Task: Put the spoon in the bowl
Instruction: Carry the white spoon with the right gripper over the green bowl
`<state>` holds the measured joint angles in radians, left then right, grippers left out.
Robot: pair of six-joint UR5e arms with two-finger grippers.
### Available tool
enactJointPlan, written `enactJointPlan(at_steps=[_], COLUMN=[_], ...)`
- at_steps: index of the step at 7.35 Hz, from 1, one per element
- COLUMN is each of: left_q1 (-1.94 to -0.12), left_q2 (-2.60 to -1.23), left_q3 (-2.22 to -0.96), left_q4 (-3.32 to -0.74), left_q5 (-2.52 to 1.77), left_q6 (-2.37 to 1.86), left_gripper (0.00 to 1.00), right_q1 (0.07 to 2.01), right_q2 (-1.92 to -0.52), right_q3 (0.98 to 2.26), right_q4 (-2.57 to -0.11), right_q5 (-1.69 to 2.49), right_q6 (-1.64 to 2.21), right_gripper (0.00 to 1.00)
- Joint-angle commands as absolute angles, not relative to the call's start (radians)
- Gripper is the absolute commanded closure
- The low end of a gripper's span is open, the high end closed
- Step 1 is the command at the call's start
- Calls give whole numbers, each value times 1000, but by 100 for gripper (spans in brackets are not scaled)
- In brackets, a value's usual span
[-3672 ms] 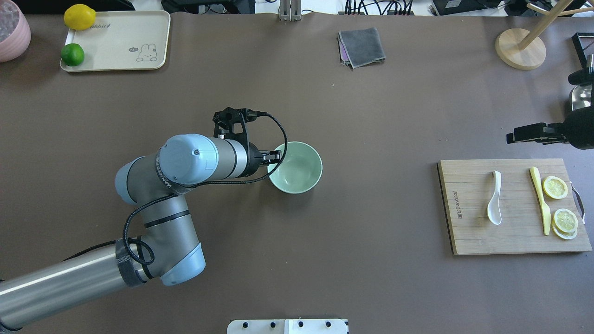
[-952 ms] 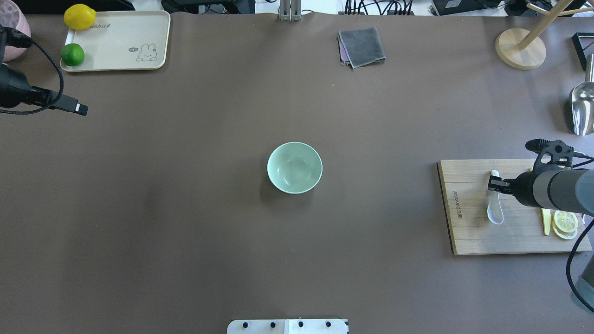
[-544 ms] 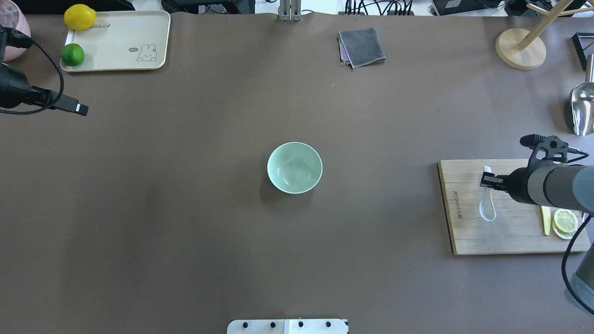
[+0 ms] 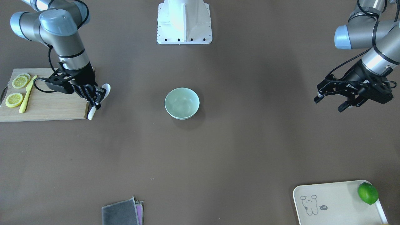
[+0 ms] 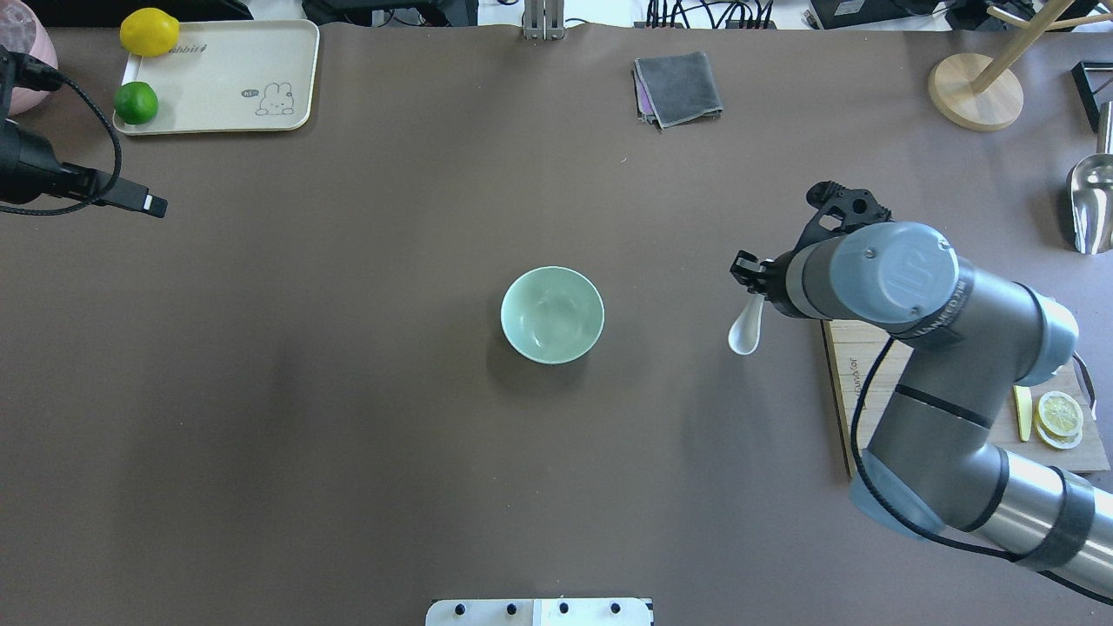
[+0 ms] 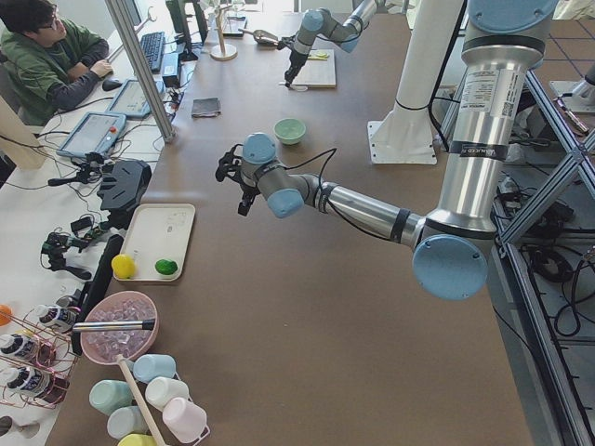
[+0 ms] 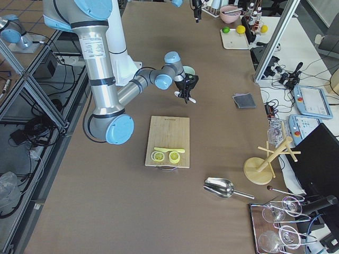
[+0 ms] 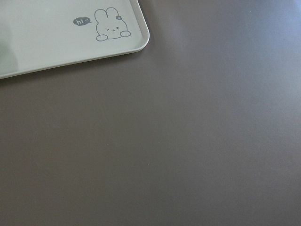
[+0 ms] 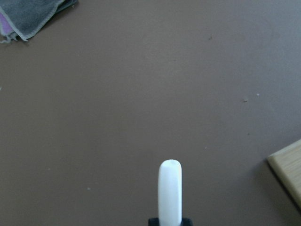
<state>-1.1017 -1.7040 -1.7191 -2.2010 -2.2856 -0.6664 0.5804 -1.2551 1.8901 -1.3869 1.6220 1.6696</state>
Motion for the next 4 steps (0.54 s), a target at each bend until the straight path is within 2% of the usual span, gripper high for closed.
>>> enactJointPlan(at_steps=[1,2,4], left_q1=[-1100,-1098,-1098], left_q2=[-1704,-1704,-1704], left_q3=[-1721,-1720,-1714], left_q4=[-2201,-2201,-2201], left_q5=[-2286,-2286,-2286], left_q6=[-669,-667,-666], left_gripper=[2,2,2], right_q1=[536,517,486], right_q2=[-1061,-960,-766], right_q3=[1869,1808,1595], right_q4=[-1567,-1619,-1638], right_q5=[1568,1525,1436], right_q6=[1848,1923,2046], right_gripper=[100,100,100])
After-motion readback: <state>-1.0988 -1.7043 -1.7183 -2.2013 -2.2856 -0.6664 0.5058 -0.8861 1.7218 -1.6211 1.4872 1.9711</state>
